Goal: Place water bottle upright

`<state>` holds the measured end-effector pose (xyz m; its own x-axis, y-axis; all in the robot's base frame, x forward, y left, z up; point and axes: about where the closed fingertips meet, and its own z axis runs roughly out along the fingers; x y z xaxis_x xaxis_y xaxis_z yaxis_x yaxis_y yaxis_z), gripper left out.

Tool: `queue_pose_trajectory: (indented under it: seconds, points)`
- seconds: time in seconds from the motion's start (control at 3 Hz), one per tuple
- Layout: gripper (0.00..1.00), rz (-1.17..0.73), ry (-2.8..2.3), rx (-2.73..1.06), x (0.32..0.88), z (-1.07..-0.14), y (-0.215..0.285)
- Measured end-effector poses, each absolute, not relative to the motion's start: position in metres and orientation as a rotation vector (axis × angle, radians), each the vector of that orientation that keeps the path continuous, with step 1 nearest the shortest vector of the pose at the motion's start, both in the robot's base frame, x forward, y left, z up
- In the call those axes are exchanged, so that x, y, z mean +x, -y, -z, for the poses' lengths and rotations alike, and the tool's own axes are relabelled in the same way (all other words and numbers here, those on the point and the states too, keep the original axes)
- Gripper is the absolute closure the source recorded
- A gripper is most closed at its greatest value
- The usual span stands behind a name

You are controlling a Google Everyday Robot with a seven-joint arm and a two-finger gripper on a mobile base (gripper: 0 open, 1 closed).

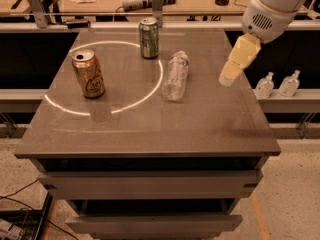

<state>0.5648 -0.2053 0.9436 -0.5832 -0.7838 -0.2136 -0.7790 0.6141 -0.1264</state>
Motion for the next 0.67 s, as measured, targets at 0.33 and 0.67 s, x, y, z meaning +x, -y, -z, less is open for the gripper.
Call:
queue_pose_trajectory:
  seconds: [0.33,0.67]
  points:
    - [0.0,0.056,-2.724,-1.05,0.594,-0.938,0.201]
    - [0.0,0.085,-2.807,-0.827,0.615,-0.933,0.189]
